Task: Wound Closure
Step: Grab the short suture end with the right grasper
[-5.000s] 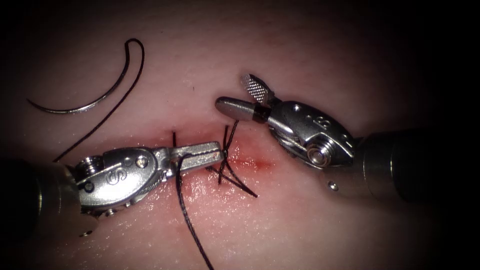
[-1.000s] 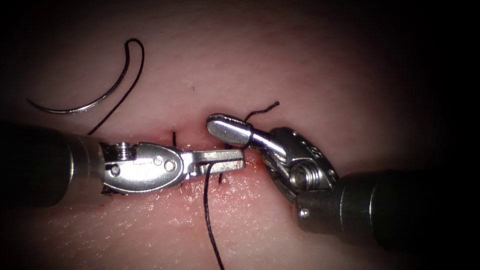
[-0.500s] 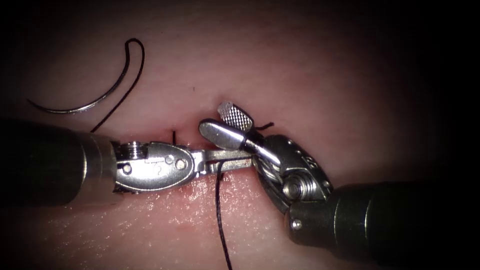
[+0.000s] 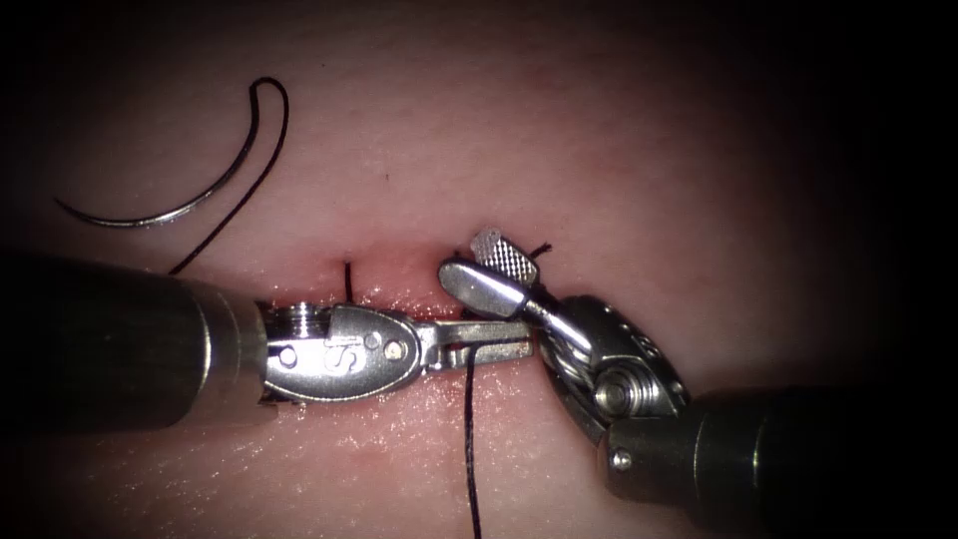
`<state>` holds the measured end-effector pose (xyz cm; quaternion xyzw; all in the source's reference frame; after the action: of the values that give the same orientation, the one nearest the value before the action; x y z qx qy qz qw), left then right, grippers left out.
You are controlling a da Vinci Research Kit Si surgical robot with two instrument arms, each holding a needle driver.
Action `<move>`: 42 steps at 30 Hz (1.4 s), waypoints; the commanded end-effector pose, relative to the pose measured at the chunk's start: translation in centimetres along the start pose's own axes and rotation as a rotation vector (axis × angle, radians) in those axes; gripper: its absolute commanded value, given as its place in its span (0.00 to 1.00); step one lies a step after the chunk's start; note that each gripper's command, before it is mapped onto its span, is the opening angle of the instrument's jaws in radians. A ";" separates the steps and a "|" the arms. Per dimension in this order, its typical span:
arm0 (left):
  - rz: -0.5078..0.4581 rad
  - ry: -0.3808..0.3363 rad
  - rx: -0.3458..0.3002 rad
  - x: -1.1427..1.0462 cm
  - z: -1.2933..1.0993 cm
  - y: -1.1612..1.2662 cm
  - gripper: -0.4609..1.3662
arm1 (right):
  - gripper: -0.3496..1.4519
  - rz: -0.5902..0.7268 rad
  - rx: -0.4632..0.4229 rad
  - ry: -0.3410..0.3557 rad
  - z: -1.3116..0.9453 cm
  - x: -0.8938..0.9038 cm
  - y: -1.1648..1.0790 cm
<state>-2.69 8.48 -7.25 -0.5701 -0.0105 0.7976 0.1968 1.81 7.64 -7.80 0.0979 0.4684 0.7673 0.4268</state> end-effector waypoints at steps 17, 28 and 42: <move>0.011 0.000 -0.037 0.02 0.12 0.06 0.06 | 0.74 0.089 -0.068 -0.036 -0.18 -0.10 0.50; 0.013 -0.001 -0.046 0.04 0.16 0.08 0.06 | 0.76 0.127 -0.126 0.010 -0.08 0.06 0.75; 0.014 -0.002 -0.057 0.07 0.18 0.14 0.06 | 0.76 0.131 -0.158 -0.015 0.31 -0.01 0.91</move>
<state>-2.93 8.41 -7.27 -0.5742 -0.0262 0.7989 0.1773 1.48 7.66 -6.89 0.1005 0.3954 0.8276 0.3856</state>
